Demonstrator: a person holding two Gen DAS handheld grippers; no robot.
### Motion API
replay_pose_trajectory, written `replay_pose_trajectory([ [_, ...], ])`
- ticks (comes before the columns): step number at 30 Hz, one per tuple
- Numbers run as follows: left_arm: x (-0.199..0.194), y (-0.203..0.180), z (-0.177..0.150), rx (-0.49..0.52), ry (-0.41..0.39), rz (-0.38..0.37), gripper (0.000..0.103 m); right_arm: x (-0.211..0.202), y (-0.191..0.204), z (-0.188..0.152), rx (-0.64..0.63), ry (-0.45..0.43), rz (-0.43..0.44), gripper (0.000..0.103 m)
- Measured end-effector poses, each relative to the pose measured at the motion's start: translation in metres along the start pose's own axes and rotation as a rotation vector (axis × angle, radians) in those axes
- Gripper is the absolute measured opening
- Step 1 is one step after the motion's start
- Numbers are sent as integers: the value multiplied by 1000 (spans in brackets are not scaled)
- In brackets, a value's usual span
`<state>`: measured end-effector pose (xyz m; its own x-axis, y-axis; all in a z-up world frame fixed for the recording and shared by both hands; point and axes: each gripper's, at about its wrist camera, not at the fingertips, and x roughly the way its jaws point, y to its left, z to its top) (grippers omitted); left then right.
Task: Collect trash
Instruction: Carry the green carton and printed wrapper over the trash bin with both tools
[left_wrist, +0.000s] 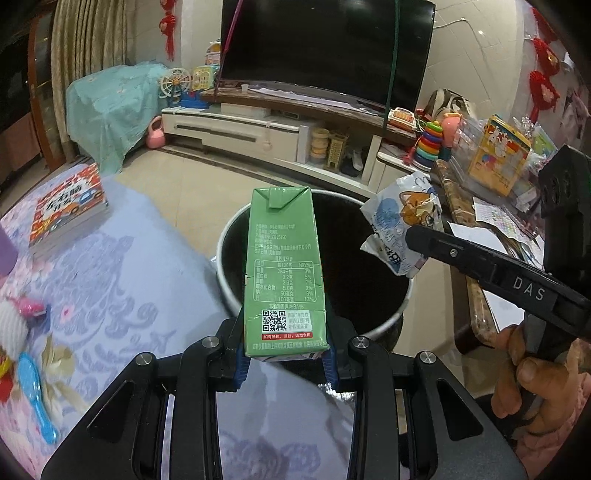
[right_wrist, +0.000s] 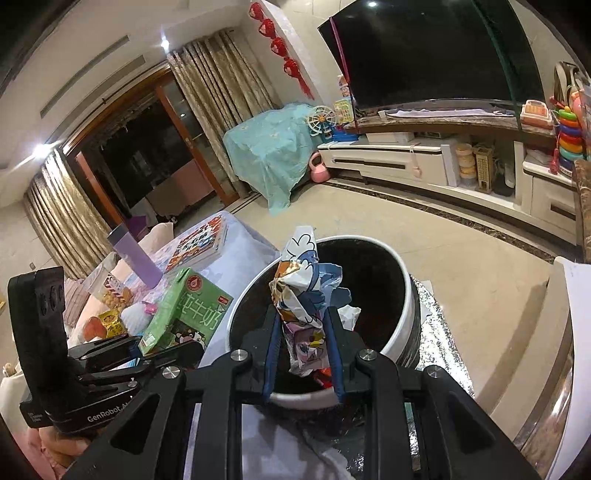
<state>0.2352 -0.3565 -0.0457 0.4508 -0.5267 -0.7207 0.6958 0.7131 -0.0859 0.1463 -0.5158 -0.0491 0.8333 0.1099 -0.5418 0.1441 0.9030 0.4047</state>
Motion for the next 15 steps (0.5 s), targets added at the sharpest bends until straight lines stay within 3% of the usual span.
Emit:
replay_pose_trajectory([
  [15,38,1,9,-12,65,-4,30,23,-15,6,16,66,-21,26],
])
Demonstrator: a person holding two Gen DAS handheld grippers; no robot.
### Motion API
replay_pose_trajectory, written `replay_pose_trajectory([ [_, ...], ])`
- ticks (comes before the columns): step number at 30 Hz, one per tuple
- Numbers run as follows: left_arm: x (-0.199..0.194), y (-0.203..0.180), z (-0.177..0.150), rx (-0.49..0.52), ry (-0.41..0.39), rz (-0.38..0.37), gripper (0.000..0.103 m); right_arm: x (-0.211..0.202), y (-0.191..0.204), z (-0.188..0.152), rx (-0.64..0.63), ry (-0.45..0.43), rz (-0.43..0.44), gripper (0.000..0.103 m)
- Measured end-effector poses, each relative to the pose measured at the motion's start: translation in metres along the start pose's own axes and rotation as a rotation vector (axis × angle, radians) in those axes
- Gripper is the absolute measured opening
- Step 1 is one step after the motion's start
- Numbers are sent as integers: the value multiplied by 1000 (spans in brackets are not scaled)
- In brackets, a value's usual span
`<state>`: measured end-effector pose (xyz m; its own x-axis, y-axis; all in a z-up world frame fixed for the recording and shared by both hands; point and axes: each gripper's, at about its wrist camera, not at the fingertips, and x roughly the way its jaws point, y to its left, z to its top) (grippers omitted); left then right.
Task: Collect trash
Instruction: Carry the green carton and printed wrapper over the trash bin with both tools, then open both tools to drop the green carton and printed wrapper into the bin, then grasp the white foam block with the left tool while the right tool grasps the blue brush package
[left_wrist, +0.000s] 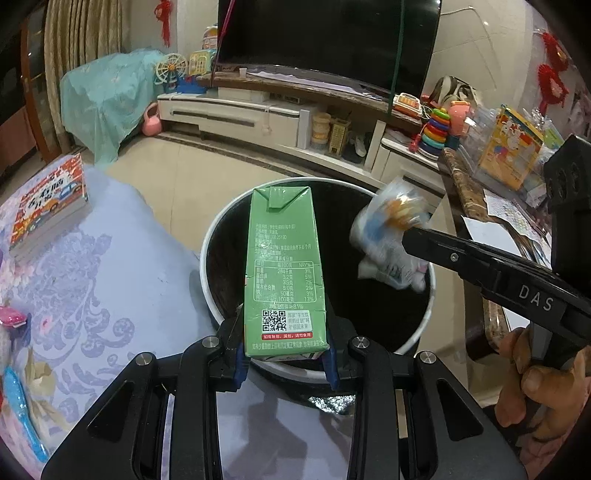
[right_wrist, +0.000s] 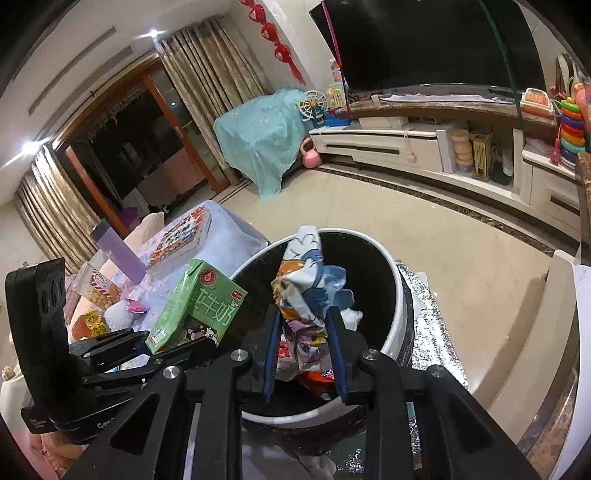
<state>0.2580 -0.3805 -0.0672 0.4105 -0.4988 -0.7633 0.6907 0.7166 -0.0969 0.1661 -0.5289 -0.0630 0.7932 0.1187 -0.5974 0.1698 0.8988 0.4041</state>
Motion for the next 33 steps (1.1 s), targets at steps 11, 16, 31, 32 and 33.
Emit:
replay_pose_trajectory([
  [11,-1,8,-2,-33,2,8,58,3,-1,6,1,3,-18,28],
  [16,-21,21,-18,-86,-34,12,65,-8,7,6,6,-23,2,52],
  [31,-107,113,-130,-332,-107,156,72,-11,105,-43,-108,-3,126,93],
  [32,-111,120,-138,-348,-105,172,72,-8,113,-47,-115,7,139,93],
  [33,-115,126,-144,-362,-104,181,72,-6,117,-50,-118,16,147,93],
])
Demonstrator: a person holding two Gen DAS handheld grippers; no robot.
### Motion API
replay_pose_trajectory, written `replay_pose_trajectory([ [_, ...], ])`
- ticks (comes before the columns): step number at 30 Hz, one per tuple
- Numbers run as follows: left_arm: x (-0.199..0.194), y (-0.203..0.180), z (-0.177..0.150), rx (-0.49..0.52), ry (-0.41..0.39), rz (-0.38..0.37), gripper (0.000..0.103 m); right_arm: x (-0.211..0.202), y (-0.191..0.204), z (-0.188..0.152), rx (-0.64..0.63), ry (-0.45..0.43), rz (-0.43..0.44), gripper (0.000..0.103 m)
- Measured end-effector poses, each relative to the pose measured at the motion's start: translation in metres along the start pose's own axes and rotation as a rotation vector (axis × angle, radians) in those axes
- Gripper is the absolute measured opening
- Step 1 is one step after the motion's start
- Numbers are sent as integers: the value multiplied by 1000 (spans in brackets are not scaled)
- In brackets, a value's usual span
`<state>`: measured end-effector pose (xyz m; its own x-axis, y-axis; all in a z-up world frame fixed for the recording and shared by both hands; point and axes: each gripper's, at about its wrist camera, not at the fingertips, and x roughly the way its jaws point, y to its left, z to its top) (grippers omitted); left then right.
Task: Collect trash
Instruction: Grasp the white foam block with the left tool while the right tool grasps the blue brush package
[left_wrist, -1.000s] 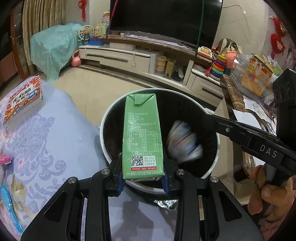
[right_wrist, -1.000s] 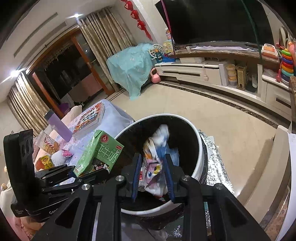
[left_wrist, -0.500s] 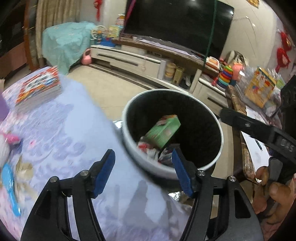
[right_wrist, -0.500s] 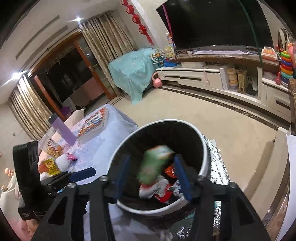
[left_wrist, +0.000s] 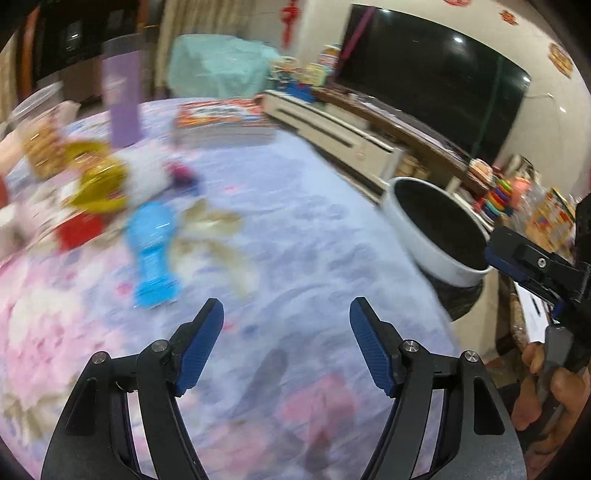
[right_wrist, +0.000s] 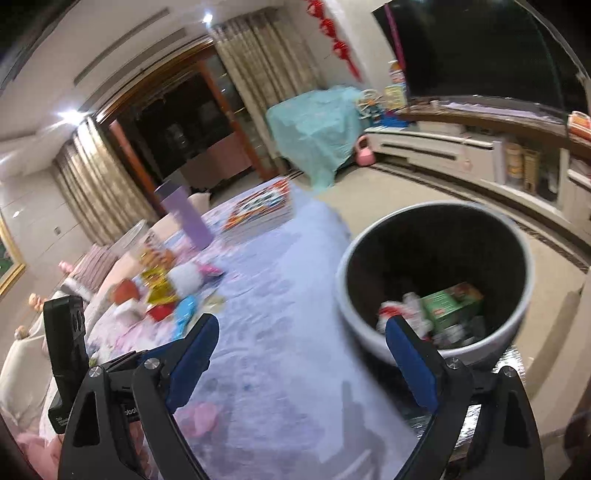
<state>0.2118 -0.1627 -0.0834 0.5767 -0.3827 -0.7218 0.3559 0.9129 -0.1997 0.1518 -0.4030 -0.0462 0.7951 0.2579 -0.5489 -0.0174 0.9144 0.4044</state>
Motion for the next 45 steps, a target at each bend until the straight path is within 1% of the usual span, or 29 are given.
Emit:
replay_pose_trajectory([
  [4,-14,33,-14,-59,-6,38,72,17,28,-11,-22,36,38,94],
  [9,-29,73,-27,-100,-11,92,73,34,55,-23,-50,76,77,94],
  [15,-45,118,-32,-145,-24,156,73,54,87,-36,-75,111,118,94],
  [20,-55,152,-37,-193,-33,197,73,66,103,-43,-84,137,134,94],
  [29,-59,187,-42,-226,-26,242,74,86,128,-50,-98,166,144,94],
  [34,-61,201,-43,-241,-24,244,74,93,139,-51,-113,174,145,94],
  [39,-60,215,-39,-221,-19,256,75,102,150,-52,-125,182,154,94],
  [41,-59,224,-35,-213,-2,271,77,106,154,-52,-135,184,152,94],
  [45,-61,242,-29,-208,-7,296,78,117,163,-54,-143,191,152,93],
])
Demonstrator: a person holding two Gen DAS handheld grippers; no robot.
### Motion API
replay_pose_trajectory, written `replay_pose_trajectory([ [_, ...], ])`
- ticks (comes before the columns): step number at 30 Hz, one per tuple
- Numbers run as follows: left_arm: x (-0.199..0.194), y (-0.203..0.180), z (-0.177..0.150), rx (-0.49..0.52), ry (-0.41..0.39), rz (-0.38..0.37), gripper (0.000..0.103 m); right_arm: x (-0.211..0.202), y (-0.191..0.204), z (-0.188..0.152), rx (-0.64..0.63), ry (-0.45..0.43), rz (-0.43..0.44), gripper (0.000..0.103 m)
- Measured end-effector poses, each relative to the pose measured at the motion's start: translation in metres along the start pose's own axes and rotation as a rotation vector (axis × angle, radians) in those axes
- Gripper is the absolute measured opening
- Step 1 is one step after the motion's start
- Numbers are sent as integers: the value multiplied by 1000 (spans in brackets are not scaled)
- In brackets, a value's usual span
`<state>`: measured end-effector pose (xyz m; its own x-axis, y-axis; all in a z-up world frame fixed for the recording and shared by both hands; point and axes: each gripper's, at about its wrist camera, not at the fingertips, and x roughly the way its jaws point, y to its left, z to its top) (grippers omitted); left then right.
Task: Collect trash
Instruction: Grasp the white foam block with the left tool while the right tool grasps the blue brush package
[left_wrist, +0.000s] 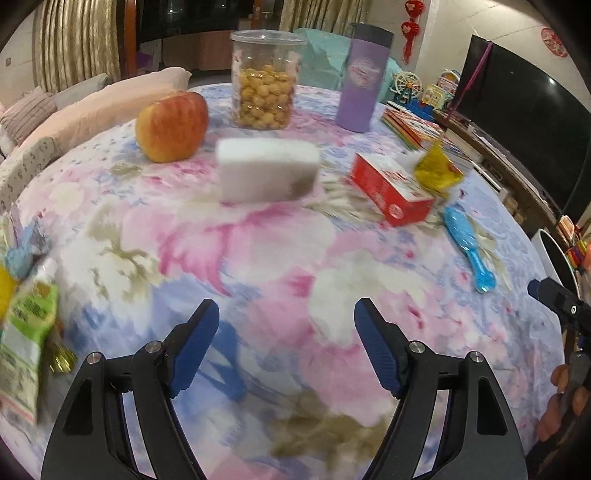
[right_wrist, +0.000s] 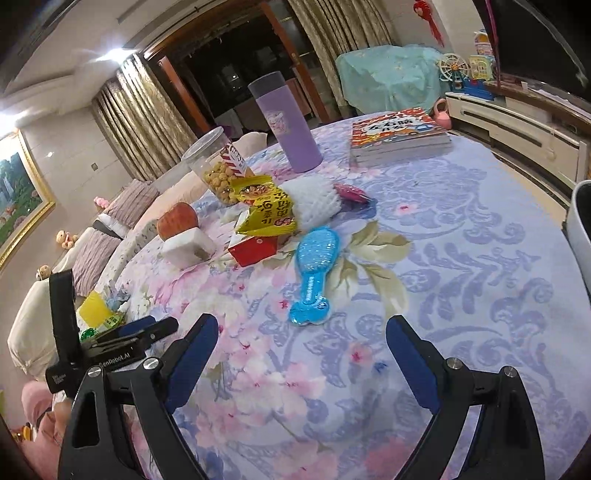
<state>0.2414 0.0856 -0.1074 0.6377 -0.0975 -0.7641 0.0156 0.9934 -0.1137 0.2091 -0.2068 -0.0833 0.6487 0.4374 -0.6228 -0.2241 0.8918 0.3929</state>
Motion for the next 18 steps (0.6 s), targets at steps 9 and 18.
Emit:
replay_pose_trajectory([
  [9,29,34,45,80,-17,40,84,29,18,12,-37,4,-52,93],
  [18,72,35,80,219,19,66,85,62,25,25,-86,40,-131,91],
])
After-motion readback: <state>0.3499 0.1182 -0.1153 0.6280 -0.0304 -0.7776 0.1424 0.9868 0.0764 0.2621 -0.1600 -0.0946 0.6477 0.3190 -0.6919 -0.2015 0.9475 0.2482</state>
